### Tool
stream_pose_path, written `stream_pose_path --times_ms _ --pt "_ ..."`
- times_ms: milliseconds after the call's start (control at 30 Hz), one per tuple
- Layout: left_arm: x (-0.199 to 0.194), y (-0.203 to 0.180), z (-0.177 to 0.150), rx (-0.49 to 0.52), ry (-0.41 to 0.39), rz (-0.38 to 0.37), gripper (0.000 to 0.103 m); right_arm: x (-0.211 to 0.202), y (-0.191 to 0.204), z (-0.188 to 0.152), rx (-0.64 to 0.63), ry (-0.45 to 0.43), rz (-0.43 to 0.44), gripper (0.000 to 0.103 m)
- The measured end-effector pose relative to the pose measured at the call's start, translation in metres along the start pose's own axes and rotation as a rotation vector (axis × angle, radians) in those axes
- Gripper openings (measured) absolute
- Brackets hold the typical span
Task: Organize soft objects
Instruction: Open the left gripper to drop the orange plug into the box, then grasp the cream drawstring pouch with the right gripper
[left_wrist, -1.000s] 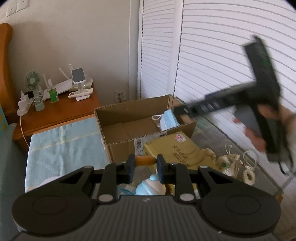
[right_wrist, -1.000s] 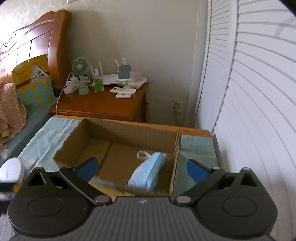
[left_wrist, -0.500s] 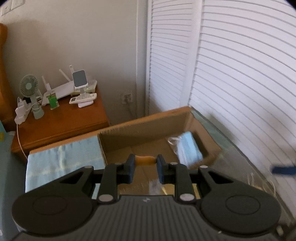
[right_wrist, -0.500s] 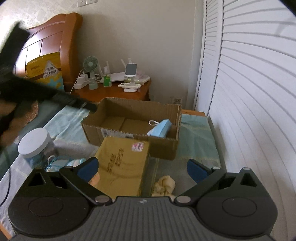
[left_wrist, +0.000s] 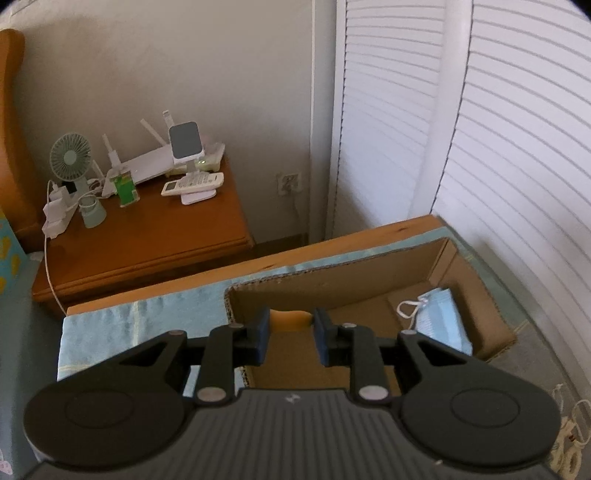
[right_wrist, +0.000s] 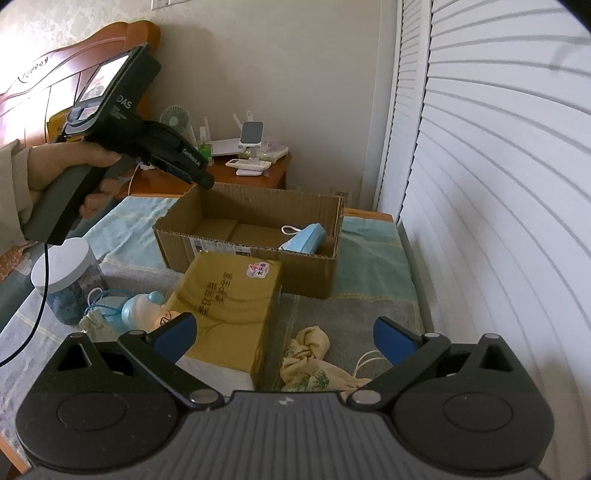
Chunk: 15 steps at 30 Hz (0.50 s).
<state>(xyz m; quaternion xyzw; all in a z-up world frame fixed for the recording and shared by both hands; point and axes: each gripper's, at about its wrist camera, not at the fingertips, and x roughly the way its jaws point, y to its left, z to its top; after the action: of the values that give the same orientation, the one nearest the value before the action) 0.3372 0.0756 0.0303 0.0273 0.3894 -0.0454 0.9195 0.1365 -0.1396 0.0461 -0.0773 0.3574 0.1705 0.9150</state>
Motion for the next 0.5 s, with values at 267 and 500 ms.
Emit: stream_pose_path --times_ms 267,500 --pt "-0.023 0.006 -0.007 -0.053 -0.027 -0.011 0.077 -0.001 0.003 -0.003 -0.007 0.002 -0.003 0.103" --pt "-0.071 -0.009 -0.039 0.021 -0.079 -0.023 0.086 -0.009 0.007 -0.015 -0.027 0.007 0.002 0.103"
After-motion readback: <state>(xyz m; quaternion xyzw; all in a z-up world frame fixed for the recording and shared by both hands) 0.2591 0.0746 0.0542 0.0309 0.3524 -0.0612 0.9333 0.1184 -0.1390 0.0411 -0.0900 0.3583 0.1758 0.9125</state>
